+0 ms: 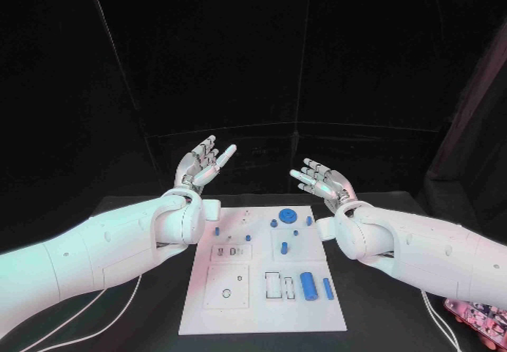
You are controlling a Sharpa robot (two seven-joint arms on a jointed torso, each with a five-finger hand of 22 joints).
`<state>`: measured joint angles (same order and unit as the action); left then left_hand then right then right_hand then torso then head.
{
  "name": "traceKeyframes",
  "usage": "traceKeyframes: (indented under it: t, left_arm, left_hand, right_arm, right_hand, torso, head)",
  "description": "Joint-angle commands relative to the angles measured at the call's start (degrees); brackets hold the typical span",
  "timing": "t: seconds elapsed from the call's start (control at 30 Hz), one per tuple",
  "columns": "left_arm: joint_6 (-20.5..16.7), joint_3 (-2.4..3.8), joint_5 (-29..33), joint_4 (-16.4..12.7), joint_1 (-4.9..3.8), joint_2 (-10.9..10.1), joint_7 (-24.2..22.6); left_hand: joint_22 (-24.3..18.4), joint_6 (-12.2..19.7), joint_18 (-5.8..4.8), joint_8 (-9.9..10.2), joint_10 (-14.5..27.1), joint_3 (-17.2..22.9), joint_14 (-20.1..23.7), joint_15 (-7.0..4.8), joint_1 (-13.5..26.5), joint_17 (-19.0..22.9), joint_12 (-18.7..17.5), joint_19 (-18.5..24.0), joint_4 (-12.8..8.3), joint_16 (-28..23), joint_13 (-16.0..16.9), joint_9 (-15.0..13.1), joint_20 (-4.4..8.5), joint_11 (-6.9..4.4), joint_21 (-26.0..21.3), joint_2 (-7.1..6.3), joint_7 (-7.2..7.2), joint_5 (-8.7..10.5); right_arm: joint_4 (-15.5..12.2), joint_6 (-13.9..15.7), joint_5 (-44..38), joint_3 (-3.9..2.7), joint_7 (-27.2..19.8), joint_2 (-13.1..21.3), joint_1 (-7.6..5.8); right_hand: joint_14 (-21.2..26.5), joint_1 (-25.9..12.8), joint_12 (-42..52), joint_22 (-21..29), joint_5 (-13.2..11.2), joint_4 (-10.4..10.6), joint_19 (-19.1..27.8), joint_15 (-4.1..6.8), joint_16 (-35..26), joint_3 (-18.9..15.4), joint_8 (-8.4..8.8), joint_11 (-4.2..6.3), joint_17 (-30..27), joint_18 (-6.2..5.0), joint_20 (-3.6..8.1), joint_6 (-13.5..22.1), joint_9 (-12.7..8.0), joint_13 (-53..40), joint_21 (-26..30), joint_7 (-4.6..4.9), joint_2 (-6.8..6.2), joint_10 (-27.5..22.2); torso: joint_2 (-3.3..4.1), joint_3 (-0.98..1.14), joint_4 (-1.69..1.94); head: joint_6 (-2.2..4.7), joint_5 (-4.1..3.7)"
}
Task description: Assemble the parts on the task board
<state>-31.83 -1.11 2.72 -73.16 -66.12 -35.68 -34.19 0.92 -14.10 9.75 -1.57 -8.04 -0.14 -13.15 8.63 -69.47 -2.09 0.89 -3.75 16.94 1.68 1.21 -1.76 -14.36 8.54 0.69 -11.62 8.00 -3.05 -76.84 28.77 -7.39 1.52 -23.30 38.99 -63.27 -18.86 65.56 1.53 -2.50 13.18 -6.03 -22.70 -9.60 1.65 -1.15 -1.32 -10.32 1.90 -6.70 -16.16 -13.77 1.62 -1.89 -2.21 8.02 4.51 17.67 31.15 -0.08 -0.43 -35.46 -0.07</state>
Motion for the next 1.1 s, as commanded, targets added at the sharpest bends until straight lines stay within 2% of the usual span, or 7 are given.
traceKeyframes:
  t: [0.03,0.2,0.23,0.33,0.73,0.87,1.1]
  left_arm:
    - [5.26,-0.01,0.96,0.58,-0.25,0.29,-3.81]
    - [5.26,-0.01,0.96,0.58,-0.25,0.29,-3.81]
    - [5.63,-0.05,1.97,1.86,-0.08,-0.62,-2.94]
    - [6.35,-0.05,2.02,1.48,-0.07,-1.22,-3.06]
    - [7.52,-0.06,2.05,0.19,-0.07,-3.27,-3.54]
    - [7.79,-0.06,2.05,-2.11,-0.09,-5.03,-3.33]
    - [8.78,-0.08,0.72,-7.83,-0.1,-9.13,-2.23]
  left_hand:
    - [0.06,-0.5,0.36,-0.22,-0.15,0.04,-0.59,0.08,-0.63,-0.09,0.36,-0.05,0.25,0.38,0.07,-0.07,-0.38,0.6,0.31,-0.02,3.15,-0.12]
    - [0.07,-1.13,0.2,-0.34,-0.81,0.35,-1.36,0.41,-0.71,-0.24,0.48,-0.07,0.23,0.57,0.16,-0.15,-0.55,1.04,0.34,0.39,3.58,-0.1]
    - [0.08,-1.45,0.16,-0.41,-1.15,0.46,-1.72,0.51,-0.79,-0.3,0.54,-0.06,0.21,0.65,0.21,-0.19,-0.6,1.18,0.35,0.51,3.71,-0.08]
    - [0.18,-3.06,0.03,-0.7,-3.0,1.2,-3.85,0.98,-1.2,-0.65,0.86,-0.43,0.15,1.15,0.43,-0.38,-0.93,1.84,0.51,1.51,4.35,-0.01]
    - [1.97,-18.67,-1.03,-3.52,-20.4,3.47,-22.3,3.36,-3.98,-2.79,3.41,-8.11,-0.67,5.68,1.68,-1.74,-2.1,4.83,3.98,6.44,6.85,0.16]
    - [5.61,-28.34,-0.81,-5.45,-36.99,3.63,-31.66,3.29,-5.26,-3.71,6.67,-25.26,-1.9,8.5,2.96,-2.55,-2.33,4.8,11.71,7.98,7.32,0.21]
    - [7.0,-37.21,0.82,-6.63,-44.65,2.7,-41.77,0.6,-6.49,-4.2,7.88,-39.27,-5.18,10.89,2.62,-2.63,-1.43,2.72,17.08,9.37,5.76,0.23]
  right_arm:
    - [1.45,-9.35,-5.46,0.12,3.45,-0.64,-0.49]
    - [2.26,-10.73,-6.19,0.2,3.97,-0.99,-0.7]
    - [4.31,-5.1,-10.56,0.2,1.8,0.26,-0.7]
    - [4.83,-3.92,-13.64,0.2,1.16,0.58,-0.71]
    - [5.16,-4.37,-21.4,0.17,2.02,1.42,-1.45]
    - [5.53,-5.62,-26.49,0.17,3.51,1.45,-2.41]
    - [6.32,-8.22,-45.95,0.16,8.4,1.13,-4.81]
  right_hand:
    - [-6.89,5.54,1.02,-0.96,-0.63,-2.31,-8.23,-0.83,1.01,0.54,-0.88,-0.9,0.58,-1.75,-0.57,-4.79,0.51,-0.53,-1.78,5.1,0.94,6.03]
    - [-24.97,9.11,2.95,-1.97,-0.56,-4.99,-19.1,-1.33,3.59,1.83,-2.69,-2.05,1.81,-3.05,-0.51,-16.61,1.58,-1.54,-4.4,5.84,1.78,20.69]
    - [-29.31,9.78,3.79,-2.06,-0.49,-5.61,-20.41,-1.28,4.34,2.2,-3.31,-2.15,1.98,-3.34,-0.47,-20.38,1.88,-1.84,-4.93,5.56,1.86,26.06]
    - [-34.07,10.51,4.9,-2.27,-0.51,-6.78,-23.93,-0.43,4.98,2.8,-4.42,-1.35,1.82,-3.79,-0.18,-29.18,2.33,-1.87,-6.33,4.93,1.82,33.71]
    - [-39.06,10.18,3.57,-1.81,-1.13,-8.4,-28.18,0.84,3.74,3.37,-3.55,-0.02,1.75,-3.98,0.93,-37.31,2.18,-1.69,-7.41,4.36,1.36,38.71]
    - [-43.17,10.6,3.65,-2.77,-1.64,-9.69,-34.03,2.46,4.38,3.94,-3.55,0.96,1.93,-3.97,3.08,-40.09,2.29,-1.76,-10.37,4.01,1.29,42.11]
    - [-51.04,11.99,3.33,-4.72,-1.65,-10.57,-40.4,5.35,6.15,5.45,-3.46,2.64,2.73,-3.76,6.32,-43.62,2.29,-1.81,-15.1,3.02,0.51,47.27]
  torso:
    - [0.0,0.0,-0.01]
    - [0.0,0.0,-0.01]
    - [-0.09,-0.26,0.16]
    - [0.11,-0.26,0.2]
    - [1.28,0.07,0.67]
    - [2.17,0.08,0.84]
    - [3.9,0.05,1.17]
  head:
    - [0.0,0.0]
    - [0.0,0.0]
    - [-0.58,-0.31]
    - [-0.72,-0.14]
    - [-0.82,-0.25]
    - [-0.66,-0.3]
    - [-0.1,-0.77]
